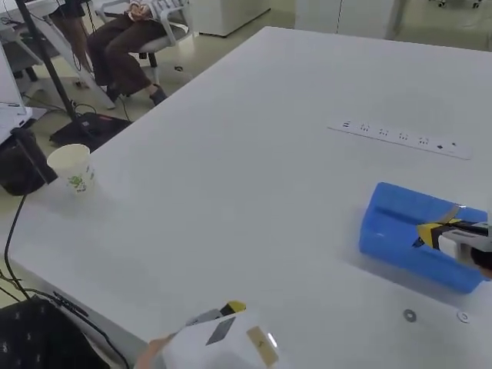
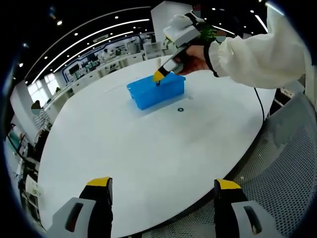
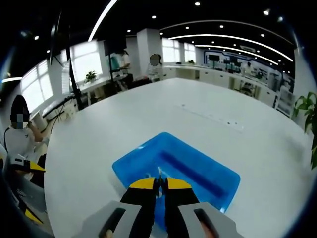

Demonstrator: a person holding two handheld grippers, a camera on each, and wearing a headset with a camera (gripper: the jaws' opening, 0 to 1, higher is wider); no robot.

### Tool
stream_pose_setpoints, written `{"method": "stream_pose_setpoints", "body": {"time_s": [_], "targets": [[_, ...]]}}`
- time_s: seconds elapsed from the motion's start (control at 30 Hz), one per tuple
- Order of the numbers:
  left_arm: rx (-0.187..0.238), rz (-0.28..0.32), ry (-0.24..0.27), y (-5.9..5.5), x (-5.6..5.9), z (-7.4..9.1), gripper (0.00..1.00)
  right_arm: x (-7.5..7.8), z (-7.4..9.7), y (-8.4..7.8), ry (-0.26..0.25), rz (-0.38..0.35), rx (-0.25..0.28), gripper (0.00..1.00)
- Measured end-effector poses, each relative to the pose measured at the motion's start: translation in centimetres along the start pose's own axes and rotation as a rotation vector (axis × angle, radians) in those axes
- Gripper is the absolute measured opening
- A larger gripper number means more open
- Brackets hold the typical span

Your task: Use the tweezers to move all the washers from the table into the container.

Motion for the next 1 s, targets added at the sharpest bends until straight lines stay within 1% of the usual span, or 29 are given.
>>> {"method": "stream_pose_setpoints", "body": {"time_s": [0.13,0.3,0.37,0.53,0.7,0.77,0.87,1.0], "targets": [[0.005,0.002,0.001,0.1,0.0,0.0,0.86,0.0,0.0,0.0,-0.001,0.002,-0.001,0.02],[0.008,0.001,0.003,0.1,-0.1,0.0,0.86,-0.1,0.1,0.1,-0.01,0.022,-0.008,0.02],[0.011,0.001,0.004,0.1,-0.1,0.0,0.86,-0.2,0.4,0.3,-0.019,0.031,0.003,0.02],[0.018,0.0,0.007,0.1,-0.1,0.0,0.86,-0.4,1.2,1.0,-0.02,0.029,0.028,0.02],[0.029,0.0,0.012,0.2,-0.1,0.1,0.86,-1.3,2.5,1.3,-0.016,0.028,0.053,0.02],[0.031,-0.002,0.013,0.2,-0.1,0.1,0.87,-1.8,3.0,1.3,-0.003,0.026,0.066,0.02],[0.038,-0.002,0.014,0.3,-0.1,0.2,0.87,-2.7,3.9,1.4,0.002,0.046,0.082,0.02],[0.041,-0.004,0.014,0.3,-0.1,0.2,0.86,-3.3,4.5,1.4,0.004,0.065,0.093,0.02]]}}
Point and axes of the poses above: the centre of the closed fingertips' face, and the gripper's own axes: z roughly backward along the fingers, x roughly to its right, y roughly out of its top, the point moved 8 cm from there along z, roughly backward along the fingers
